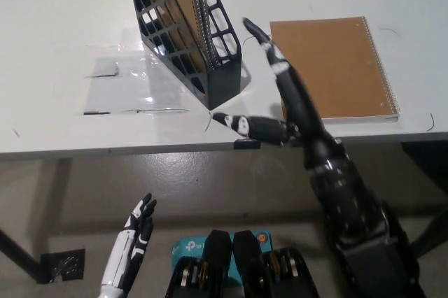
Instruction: Use the right hand to pick up a book from the book holder on the left side and put it on another book on the right side
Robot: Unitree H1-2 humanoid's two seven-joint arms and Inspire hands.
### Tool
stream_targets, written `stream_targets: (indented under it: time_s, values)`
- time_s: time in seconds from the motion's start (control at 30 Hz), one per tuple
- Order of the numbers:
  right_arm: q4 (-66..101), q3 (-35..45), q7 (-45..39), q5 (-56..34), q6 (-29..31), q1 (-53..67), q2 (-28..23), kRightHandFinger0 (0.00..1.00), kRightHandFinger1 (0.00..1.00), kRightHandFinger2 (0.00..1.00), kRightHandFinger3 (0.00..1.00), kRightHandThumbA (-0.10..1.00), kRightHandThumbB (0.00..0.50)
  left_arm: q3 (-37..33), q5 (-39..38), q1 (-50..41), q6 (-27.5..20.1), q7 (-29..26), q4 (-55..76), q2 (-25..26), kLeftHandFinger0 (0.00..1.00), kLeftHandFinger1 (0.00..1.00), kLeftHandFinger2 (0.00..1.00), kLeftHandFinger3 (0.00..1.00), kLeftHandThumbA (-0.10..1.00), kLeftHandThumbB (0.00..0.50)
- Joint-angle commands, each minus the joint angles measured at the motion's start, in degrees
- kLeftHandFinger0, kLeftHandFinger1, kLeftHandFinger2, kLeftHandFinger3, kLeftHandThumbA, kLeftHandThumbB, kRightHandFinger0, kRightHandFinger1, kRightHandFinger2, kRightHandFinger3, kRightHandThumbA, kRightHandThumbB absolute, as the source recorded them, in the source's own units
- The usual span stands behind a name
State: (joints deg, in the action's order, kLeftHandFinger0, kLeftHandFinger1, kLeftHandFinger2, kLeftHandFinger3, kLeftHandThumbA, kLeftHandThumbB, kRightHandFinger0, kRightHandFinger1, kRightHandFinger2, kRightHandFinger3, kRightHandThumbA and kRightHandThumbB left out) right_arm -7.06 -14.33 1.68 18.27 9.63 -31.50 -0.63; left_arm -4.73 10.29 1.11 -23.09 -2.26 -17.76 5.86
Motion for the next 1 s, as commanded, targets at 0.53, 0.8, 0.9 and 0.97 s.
stream_targets:
  time_s: [0.53, 0.8, 0.9, 0.97]
  values:
    - [-23.22, 3.72, 0.13, -3.29, 1.01, -17.88, 2.68, 1.0, 1.0, 1.0, 1.0, 1.0, 0.367, -1.44, 0.29, 0.02, -1.91, 1.73, 1.62, 0.87, 1.0, 1.0, 1.0, 1.0, 1.0, 0.319]
    - [-24.14, 7.11, -3.49, -9.82, 1.27, -20.19, 4.34, 1.0, 1.0, 1.0, 1.0, 1.0, 0.374, -1.93, 1.82, -0.01, -2.2, 1.51, 1.46, 1.22, 0.98, 1.0, 1.0, 1.0, 1.0, 0.303]
    - [-22.73, 8.05, -4.57, -11.47, -0.48, -20.36, 5.1, 1.0, 1.0, 1.0, 1.0, 1.0, 0.372, -2.18, 2.21, 0.24, -2.93, 1.52, 0.87, 1.61, 0.99, 1.0, 1.0, 1.0, 1.0, 0.268]
    - [-21.73, 8.77, -5.41, -12.91, -1.84, -20.46, 5.6, 1.0, 1.0, 1.0, 1.0, 1.0, 0.345, -2.22, 2.07, 0.2, -2.36, 1.59, 1.11, 1.56, 0.99, 1.0, 1.0, 1.0, 1.0, 0.26]
